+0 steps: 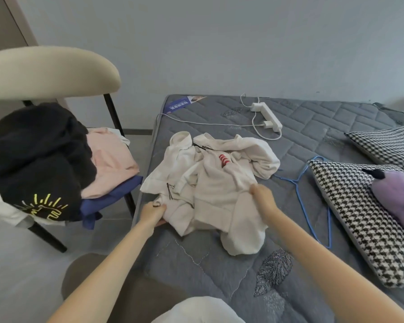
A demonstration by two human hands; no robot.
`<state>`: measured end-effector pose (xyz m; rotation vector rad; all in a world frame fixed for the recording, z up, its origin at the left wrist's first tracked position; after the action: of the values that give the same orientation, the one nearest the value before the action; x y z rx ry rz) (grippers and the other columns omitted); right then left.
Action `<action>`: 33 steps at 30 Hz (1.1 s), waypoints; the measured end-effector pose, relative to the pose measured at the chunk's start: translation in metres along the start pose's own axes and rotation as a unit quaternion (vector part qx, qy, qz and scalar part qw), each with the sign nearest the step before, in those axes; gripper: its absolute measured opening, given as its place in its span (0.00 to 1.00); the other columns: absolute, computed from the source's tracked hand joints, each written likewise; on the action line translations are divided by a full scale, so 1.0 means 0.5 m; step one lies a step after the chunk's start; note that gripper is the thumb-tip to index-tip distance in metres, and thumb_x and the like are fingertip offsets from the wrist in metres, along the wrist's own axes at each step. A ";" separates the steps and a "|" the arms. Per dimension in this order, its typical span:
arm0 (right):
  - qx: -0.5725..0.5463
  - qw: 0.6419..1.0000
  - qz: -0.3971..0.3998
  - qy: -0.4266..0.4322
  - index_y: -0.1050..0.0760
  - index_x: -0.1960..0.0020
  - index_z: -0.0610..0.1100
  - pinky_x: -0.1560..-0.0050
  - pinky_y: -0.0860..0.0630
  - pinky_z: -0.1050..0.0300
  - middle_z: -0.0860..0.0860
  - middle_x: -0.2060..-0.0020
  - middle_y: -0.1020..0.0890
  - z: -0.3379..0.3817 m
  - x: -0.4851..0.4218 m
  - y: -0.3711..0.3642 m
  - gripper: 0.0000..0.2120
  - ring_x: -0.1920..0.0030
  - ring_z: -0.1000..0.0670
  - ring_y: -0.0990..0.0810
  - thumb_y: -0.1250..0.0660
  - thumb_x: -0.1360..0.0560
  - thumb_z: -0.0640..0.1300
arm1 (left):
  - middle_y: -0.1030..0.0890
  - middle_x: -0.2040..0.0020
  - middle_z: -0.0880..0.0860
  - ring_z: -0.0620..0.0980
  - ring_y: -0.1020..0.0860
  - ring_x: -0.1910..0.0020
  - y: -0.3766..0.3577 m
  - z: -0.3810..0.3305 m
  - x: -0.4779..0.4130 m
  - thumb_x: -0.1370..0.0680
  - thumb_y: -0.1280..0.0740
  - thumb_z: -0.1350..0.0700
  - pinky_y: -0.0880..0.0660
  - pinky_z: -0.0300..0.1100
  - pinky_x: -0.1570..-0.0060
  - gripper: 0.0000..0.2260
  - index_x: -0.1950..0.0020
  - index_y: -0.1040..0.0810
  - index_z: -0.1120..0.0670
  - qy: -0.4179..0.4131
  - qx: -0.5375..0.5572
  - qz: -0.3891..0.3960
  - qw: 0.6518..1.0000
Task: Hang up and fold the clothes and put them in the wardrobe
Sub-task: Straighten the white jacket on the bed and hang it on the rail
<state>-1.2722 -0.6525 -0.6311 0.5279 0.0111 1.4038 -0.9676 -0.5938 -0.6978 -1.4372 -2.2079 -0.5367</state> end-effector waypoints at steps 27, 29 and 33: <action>0.474 0.835 0.168 0.224 0.30 0.42 0.45 0.53 0.30 0.54 0.45 0.44 0.25 -0.087 0.045 -0.136 0.13 0.46 0.43 0.24 0.37 0.26 0.39 | 0.41 0.34 0.55 0.56 0.42 0.34 -0.059 0.007 0.059 0.38 0.31 0.31 0.42 0.51 0.38 0.45 0.29 0.41 0.52 -0.226 -0.661 -0.073 0.712; 0.403 0.875 0.153 0.219 0.27 0.50 0.44 0.56 0.28 0.53 0.47 0.53 0.22 -0.053 0.048 -0.111 0.06 0.52 0.44 0.23 0.37 0.27 0.40 | 0.33 0.39 0.53 0.54 0.35 0.39 -0.064 -0.002 0.068 0.32 0.32 0.40 0.39 0.49 0.42 0.31 0.34 0.34 0.52 -0.268 -0.669 -0.095 0.687; 0.346 0.902 0.137 0.219 0.30 0.61 0.49 0.64 0.28 0.55 0.54 0.68 0.24 0.031 0.072 -0.073 0.03 0.64 0.48 0.24 0.38 0.31 0.42 | 0.23 0.47 0.52 0.54 0.25 0.48 -0.056 -0.045 0.077 0.23 0.39 0.53 0.32 0.47 0.52 0.11 0.44 0.25 0.54 -0.317 -0.584 -0.046 0.746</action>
<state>-1.2268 -0.6266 -0.6199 0.8029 0.8573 1.7665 -1.0035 -0.5877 -0.6599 -2.3550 -2.5009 -1.9769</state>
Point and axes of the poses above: each hand's wrist, its own x-axis away from the middle knuckle, its own y-axis out of the back of the hand, z = x × y, the point moved 5 cm from there along -x, towards the middle knuckle
